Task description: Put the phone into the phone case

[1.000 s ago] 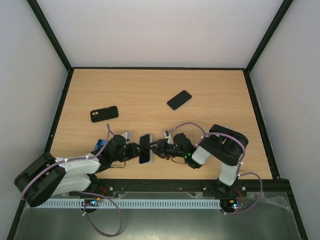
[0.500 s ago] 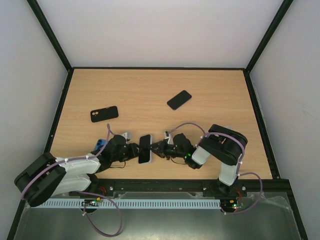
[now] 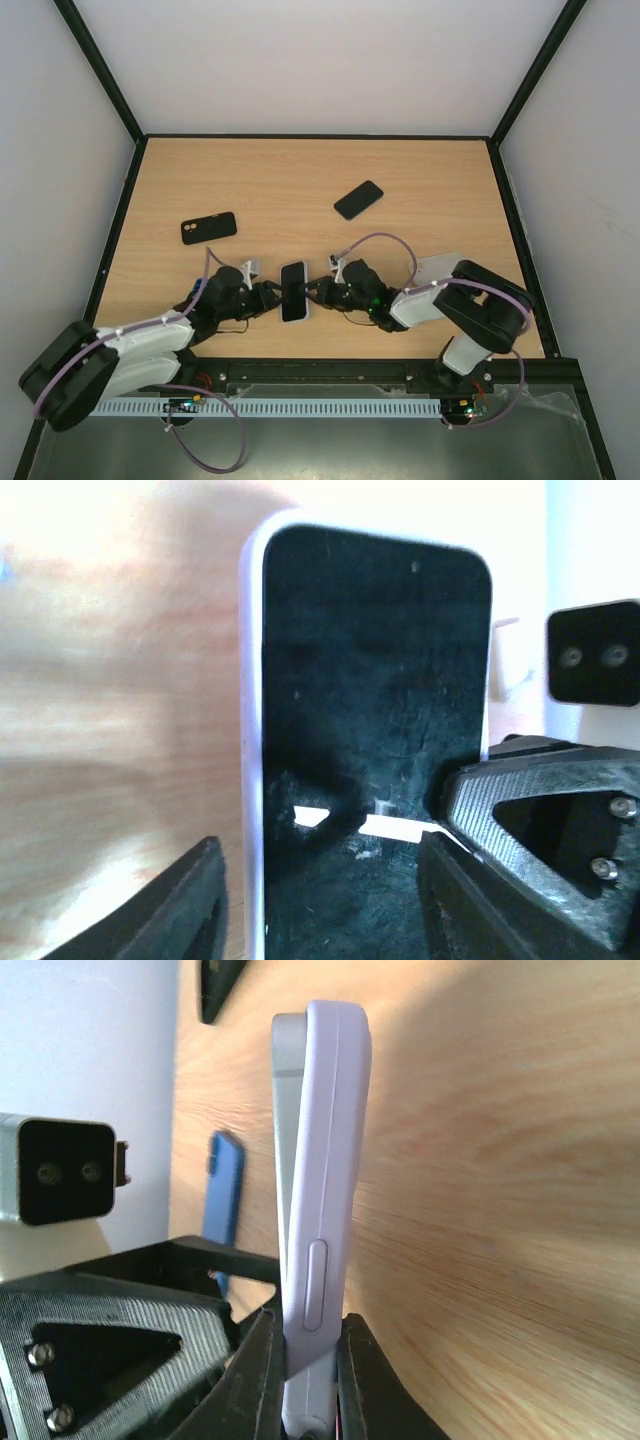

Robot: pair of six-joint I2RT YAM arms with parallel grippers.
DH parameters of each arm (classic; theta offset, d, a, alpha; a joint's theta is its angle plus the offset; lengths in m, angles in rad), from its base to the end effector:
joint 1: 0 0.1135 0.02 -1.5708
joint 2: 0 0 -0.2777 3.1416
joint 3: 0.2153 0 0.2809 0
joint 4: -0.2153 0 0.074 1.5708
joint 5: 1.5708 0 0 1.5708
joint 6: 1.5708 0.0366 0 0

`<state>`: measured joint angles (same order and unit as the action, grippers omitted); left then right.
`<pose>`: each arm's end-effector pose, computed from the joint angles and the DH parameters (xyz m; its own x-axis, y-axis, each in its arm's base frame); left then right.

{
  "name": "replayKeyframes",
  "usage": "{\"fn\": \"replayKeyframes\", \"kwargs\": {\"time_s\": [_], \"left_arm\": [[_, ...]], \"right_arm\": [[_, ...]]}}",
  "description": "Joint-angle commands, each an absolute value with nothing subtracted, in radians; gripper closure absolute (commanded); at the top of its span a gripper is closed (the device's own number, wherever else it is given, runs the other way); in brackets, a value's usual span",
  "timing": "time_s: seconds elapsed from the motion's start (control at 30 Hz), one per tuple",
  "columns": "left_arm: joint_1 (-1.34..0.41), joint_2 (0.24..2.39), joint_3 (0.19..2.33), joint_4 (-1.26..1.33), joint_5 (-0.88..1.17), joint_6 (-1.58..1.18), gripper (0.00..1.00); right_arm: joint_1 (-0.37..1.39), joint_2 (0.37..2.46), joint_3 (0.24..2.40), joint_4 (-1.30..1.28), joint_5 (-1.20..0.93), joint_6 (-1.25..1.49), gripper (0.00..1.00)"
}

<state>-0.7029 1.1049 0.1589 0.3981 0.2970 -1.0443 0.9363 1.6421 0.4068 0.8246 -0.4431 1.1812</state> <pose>0.1437 -0.1358 0.1174 -0.8989 -0.3219 -0.2972 0.0628 0.5766 -0.8146 0.1563 0.2388 0.1084 -0.9785 0.0804 -0.1899 -0.1459 0.3806 0.9132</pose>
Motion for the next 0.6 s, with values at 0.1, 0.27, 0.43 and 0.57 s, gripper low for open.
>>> {"fn": "replayKeyframes", "kwargs": {"time_s": [0.1,0.27,0.43,0.57], "left_arm": [[-0.559,0.841,0.109,0.434,0.471,-1.08,0.37],[-0.538,0.701,0.113,0.469,0.547,-1.109,0.35],[-0.537,0.639,0.116,0.528,0.596,-1.12,0.38],[-0.537,0.659,0.113,0.593,0.648,-1.126,0.4]], "right_arm": [[0.94,1.425,0.368,0.937,-0.42,1.071,0.98],[0.94,1.342,0.31,1.111,-0.457,1.115,0.98],[0.942,1.303,0.283,1.241,-0.486,1.147,0.98],[0.941,1.298,0.273,1.317,-0.512,1.166,0.98]]}}
